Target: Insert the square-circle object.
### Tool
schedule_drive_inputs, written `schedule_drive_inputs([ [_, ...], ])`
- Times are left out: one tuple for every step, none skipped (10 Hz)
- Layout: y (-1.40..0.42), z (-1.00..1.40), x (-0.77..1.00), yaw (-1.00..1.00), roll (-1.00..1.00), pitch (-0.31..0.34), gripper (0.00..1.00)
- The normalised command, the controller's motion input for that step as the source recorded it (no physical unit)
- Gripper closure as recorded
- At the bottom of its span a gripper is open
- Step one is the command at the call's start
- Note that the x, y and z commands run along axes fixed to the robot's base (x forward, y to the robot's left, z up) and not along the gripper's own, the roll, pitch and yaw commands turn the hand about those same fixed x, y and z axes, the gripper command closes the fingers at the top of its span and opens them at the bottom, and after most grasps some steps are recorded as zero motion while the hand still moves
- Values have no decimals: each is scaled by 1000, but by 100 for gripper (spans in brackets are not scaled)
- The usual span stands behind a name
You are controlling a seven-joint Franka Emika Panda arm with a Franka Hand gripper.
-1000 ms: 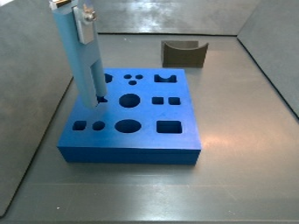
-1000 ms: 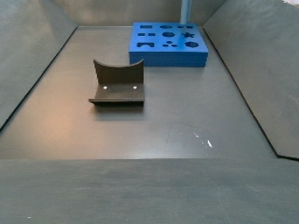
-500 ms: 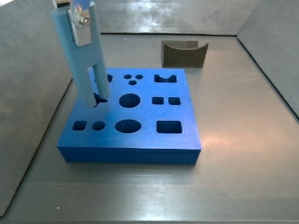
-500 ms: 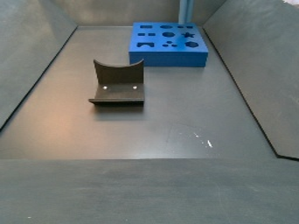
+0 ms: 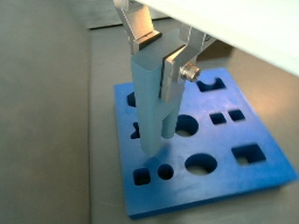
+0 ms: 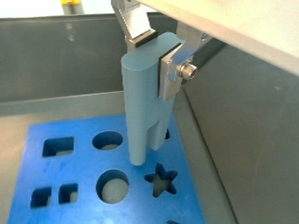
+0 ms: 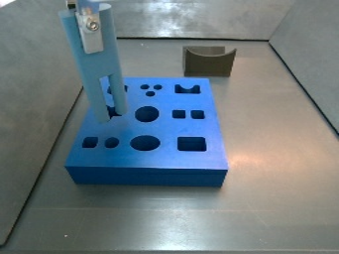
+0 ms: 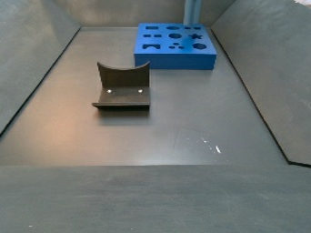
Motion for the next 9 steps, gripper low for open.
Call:
schedule_drive_inputs([
  [-14, -197, 0, -1000, -66, -46, 100],
  [-29, -251, 0, -997, -101, -73, 100],
  [-114, -323, -71, -843, -171, -74, 100],
  [-171, -306, -103, -774, -199, -79, 100],
  [-166, -143, 0, -877, -111, -61, 100],
  [-146, 0, 0, -966, 0, -11, 100],
  [-169, 23, 0, -949, 0, 0, 100],
  [-240, 0, -54, -811, 0, 0, 100],
  [-251, -9, -226, -703, 4, 0, 100],
])
